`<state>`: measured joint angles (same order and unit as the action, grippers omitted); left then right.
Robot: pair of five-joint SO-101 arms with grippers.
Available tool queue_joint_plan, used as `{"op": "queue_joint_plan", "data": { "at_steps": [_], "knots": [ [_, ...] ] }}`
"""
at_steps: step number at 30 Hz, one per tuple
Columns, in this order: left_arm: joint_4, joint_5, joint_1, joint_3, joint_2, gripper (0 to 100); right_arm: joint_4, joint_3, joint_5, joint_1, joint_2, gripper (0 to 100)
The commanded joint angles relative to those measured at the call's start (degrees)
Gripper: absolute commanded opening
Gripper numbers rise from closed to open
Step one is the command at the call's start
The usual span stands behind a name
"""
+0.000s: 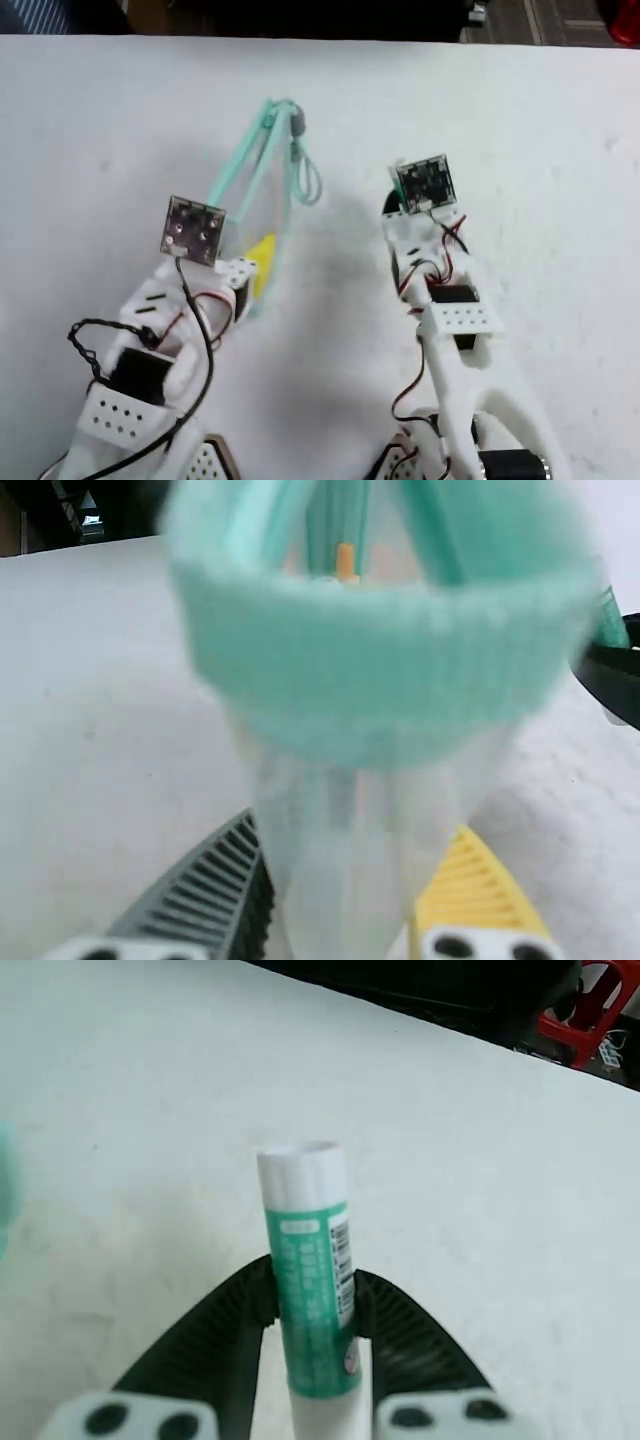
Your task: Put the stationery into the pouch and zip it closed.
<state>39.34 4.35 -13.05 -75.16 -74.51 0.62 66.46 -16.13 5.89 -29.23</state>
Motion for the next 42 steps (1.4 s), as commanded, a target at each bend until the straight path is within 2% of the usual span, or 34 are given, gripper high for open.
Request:
{"op": "queue_joint_plan", "data": {
  "at_steps": [1,6,14,19,23,28,33,39,42],
  "knots": [
    [-1.6,0.0,-0.9,0.7,0.6,19,1.1,-0.5,-0.8,0.6,-2.2,1.7],
    [-1.6,-0.2,-0.9,0.7,0.6,19,1.1,-0.5,-0.8,0.7,-2.2,1.7],
    [-2.0,-0.3,-1.0,0.5,0.6,19,1.2,-1.7,-0.8,5.6,-3.6,1.7],
    [-1.8,-0.4,-1.2,0.4,0.6,19,0.7,-4.3,-0.5,4.4,-10.5,1.7],
    [-1.8,-0.4,-1.3,0.4,0.6,19,-1.0,-6.3,-0.5,7.2,-18.6,1.7],
    [-0.5,-0.4,-1.4,0.5,0.6,28,-11.1,-13.4,-0.5,13.1,-29.7,1.7],
    [0.4,-0.4,-1.5,0.9,0.6,28,-20.7,-22.9,-0.4,21.7,-35.0,1.7],
    [0.4,-4.6,-6.0,0.4,0.6,28,-22.1,-31.2,-0.4,34.0,-30.9,1.7],
    [0.3,-3.6,-5.8,0.4,0.6,28,-22.5,-34.0,2.4,37.2,-26.2,1.7]
  ]
}}
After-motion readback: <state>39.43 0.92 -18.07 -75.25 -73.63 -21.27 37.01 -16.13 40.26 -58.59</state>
